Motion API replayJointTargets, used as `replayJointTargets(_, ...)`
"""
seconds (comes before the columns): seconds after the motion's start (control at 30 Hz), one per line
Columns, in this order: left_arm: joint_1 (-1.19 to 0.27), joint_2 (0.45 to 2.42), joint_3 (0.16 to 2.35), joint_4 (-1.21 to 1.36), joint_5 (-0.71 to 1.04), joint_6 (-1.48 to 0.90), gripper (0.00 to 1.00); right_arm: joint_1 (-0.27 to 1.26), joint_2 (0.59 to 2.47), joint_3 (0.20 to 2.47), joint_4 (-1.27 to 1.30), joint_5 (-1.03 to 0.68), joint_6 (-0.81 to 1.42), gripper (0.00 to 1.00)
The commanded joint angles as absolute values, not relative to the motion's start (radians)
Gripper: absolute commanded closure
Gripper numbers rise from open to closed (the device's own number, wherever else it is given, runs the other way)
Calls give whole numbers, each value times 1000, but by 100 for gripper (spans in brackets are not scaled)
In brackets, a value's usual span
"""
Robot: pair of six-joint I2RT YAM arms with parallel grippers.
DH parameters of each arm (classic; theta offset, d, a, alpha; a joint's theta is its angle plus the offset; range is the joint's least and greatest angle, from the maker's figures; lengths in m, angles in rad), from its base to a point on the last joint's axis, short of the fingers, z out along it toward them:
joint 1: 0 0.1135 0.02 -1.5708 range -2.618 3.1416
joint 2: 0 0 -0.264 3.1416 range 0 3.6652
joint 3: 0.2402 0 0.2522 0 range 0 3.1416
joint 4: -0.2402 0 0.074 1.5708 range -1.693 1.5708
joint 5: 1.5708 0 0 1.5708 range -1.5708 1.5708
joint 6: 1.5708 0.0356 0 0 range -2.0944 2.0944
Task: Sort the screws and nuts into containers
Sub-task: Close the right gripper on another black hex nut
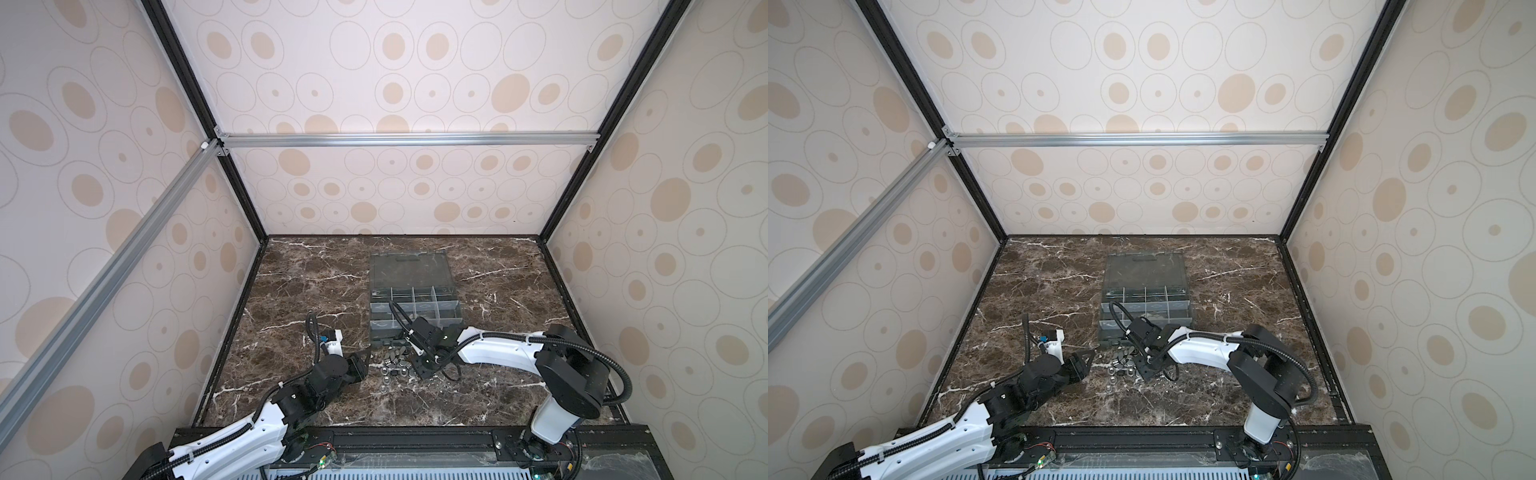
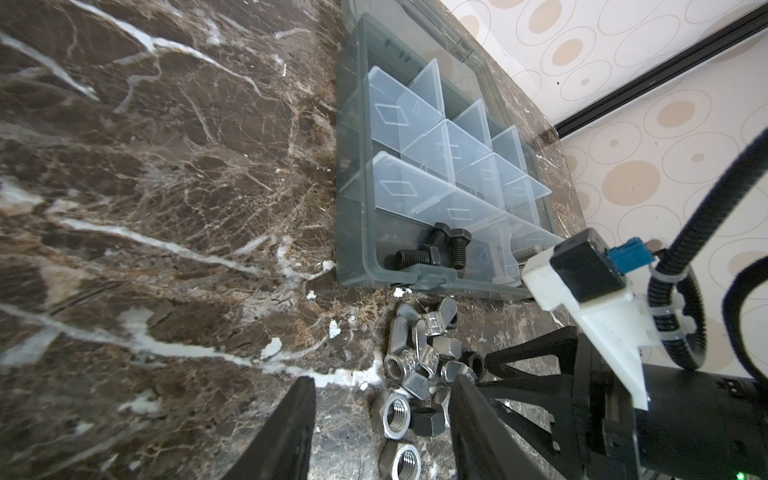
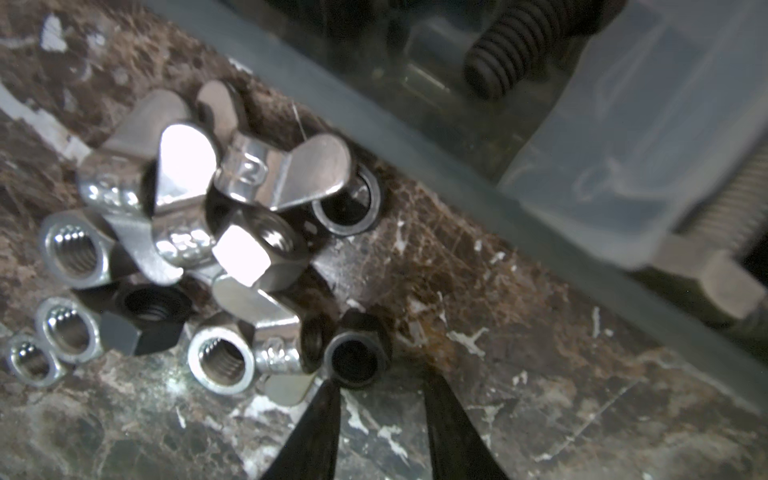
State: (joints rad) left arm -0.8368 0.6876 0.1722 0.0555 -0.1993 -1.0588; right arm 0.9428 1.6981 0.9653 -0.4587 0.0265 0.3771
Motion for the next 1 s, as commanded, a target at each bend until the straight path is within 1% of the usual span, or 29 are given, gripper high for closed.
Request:
replayJointTargets(0.0,-834,667,181,49,-211,-1076,48,956,1732,997,-470,51,381,63)
replayJointTargets(0.57,-836,618,170,15,-216,-1085,48,963,1821,1062,-486,79,359,67)
replayJointTargets(0.8,-835,617,171,13,-215,-1086,48,962,1836,1080,-479,77,364,75)
replayJointTargets(0.97,-838,609,169,5,-216,-1089,48,962,1829,1063,-478,94,372,78)
